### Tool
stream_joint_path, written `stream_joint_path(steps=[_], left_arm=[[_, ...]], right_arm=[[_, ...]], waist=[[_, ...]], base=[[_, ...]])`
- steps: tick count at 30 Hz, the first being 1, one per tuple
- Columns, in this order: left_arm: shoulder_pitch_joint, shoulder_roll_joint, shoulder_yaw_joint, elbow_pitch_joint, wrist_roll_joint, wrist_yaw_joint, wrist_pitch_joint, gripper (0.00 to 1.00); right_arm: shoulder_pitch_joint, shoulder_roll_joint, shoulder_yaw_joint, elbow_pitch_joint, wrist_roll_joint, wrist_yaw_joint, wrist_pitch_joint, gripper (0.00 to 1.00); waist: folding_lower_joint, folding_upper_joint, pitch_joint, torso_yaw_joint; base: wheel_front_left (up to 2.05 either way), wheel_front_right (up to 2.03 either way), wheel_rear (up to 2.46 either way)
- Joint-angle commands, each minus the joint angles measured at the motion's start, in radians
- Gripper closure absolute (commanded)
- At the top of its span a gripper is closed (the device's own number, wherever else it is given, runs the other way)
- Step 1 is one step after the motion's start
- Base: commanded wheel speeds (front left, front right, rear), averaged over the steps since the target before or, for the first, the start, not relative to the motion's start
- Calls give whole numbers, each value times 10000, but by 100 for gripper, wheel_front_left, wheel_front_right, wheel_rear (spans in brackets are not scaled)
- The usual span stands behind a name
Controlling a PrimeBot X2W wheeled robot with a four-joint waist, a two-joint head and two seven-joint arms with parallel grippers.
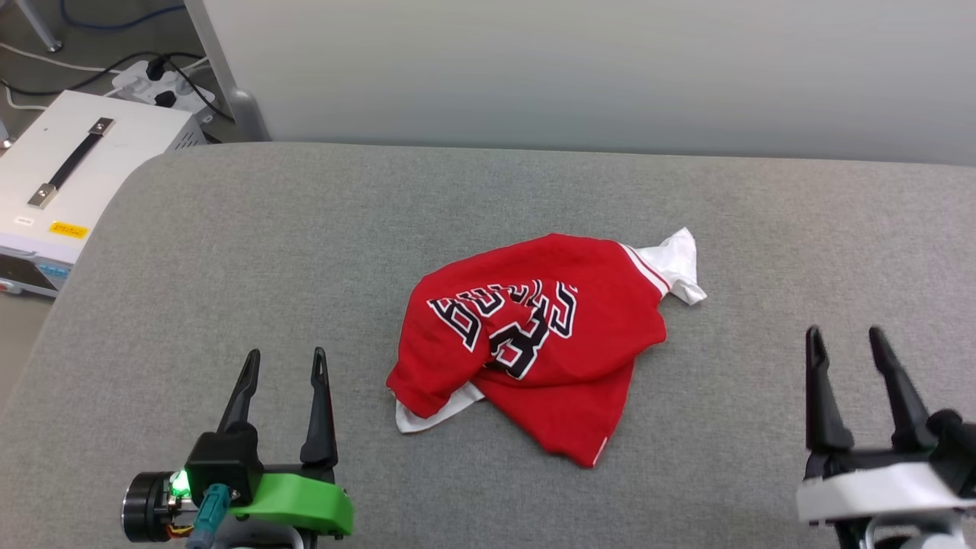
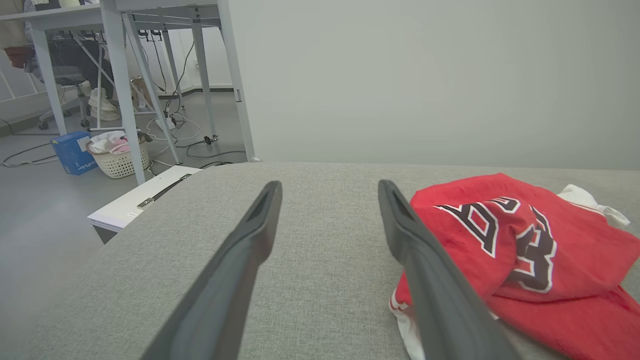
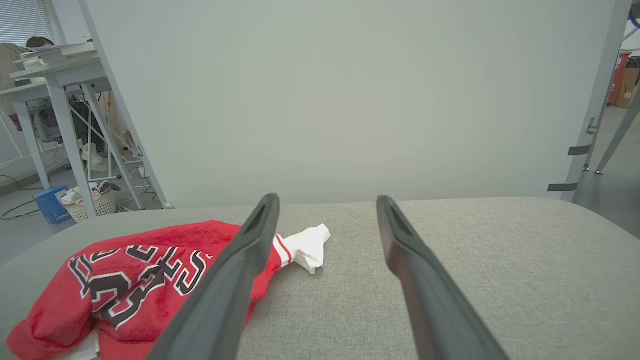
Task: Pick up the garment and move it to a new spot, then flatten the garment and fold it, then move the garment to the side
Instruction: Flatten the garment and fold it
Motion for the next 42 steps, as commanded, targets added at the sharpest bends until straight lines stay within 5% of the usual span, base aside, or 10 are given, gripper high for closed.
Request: stream_joint_path(steps=[1, 6, 11, 18, 24, 32, 42], left_arm=[[0, -99, 54, -21, 119, -65, -57, 0], [-309, -195, 105, -107, 206, -126, -57, 0], [-659, -254, 60, -231, 221, -101, -57, 0], [-1060, -289, -73, -346, 179, -17, -57, 0], [-1311, -295, -210, -490, 57, 121, -57, 0], [-1607, -297, -456, -653, -90, 328, -57, 0], [-2067, -297, -835, -679, -345, 599, -57, 0]], right_arm=[[-424, -33, -54, -170, -135, 67, -48, 0], [-1971, -106, -223, -669, -681, 67, -48, 0], [-3982, -1181, 194, -387, -615, 67, -48, 0], [-6857, -3195, 2172, 2466, 88, 67, 100, 0], [-8850, -4407, 4765, 4763, 2254, 67, 3019, 0], [-10014, -5767, 8145, 5324, 5452, 67, 7528, 0], [-10398, -5867, 9825, 6582, 6516, 67, 8710, 0]], waist=[[0, 0, 120, 28], [0, 0, 528, 135], [0, 0, 1085, 257], [0, 0, 1704, 463], [0, 0, 2102, 692], [0, 0, 2730, 988], [0, 0, 3504, 1420]], base=[[0, 0, 0], [0, 0, 0], [0, 0, 0], [0, 0, 0], [0, 0, 0], [0, 0, 0], [0, 0, 0]])
